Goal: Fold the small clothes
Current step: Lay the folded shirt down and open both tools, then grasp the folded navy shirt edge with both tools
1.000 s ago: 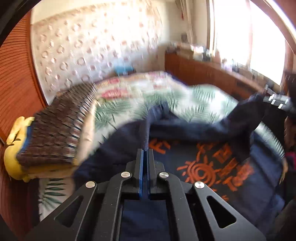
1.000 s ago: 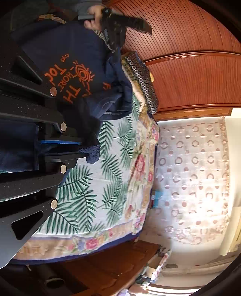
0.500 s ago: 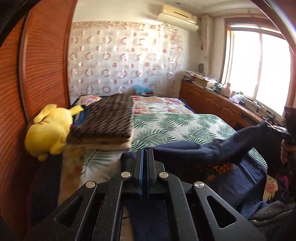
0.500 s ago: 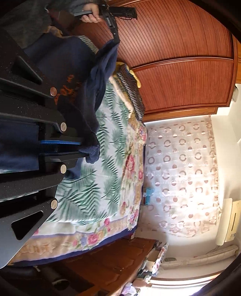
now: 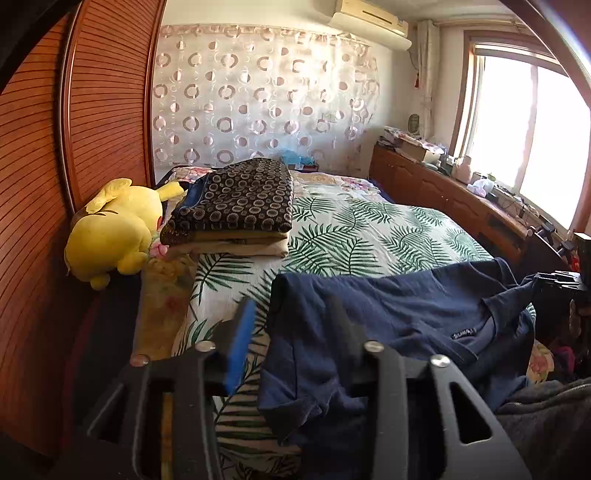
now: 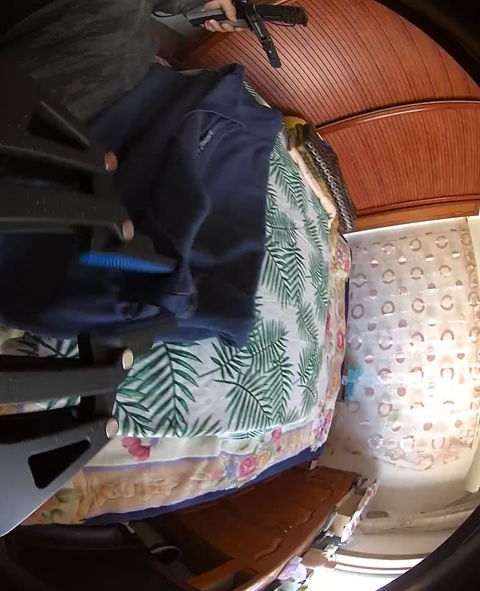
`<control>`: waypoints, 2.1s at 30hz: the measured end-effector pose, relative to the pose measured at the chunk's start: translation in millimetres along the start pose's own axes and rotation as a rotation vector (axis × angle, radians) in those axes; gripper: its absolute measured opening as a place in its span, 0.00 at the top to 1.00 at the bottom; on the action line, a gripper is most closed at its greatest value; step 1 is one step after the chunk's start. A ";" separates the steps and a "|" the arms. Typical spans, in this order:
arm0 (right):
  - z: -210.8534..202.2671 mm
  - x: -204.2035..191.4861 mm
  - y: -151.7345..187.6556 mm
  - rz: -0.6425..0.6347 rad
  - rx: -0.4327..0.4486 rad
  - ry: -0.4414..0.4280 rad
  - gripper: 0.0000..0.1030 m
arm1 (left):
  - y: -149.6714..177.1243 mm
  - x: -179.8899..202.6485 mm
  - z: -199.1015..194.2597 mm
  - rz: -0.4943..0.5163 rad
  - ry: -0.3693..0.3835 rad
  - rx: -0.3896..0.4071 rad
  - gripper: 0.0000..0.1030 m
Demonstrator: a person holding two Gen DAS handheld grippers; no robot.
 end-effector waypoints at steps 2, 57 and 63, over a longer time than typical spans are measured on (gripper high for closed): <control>-1.8 -1.1 -8.3 -0.012 0.019 0.008 0.60 | -4.3 3.6 4.8 0.011 0.005 0.003 0.38; 102.8 26.0 -33.6 -0.016 0.015 -0.071 0.83 | -20.1 54.5 65.8 0.098 0.099 -0.062 0.92; 31.6 -10.0 -59.3 -0.104 0.109 -0.123 0.83 | -77.3 82.2 -13.7 0.148 0.197 0.109 0.92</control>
Point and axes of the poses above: each gripper's, at about its wrist camera, not at the fingertips, and z roughly the way its jaws point, x to its right, y to its underside, the point moved 7 cm from there along z, roughly the way its jaws point, and after that the axes turned 12 degrees about -y, right-handed, at the moved point
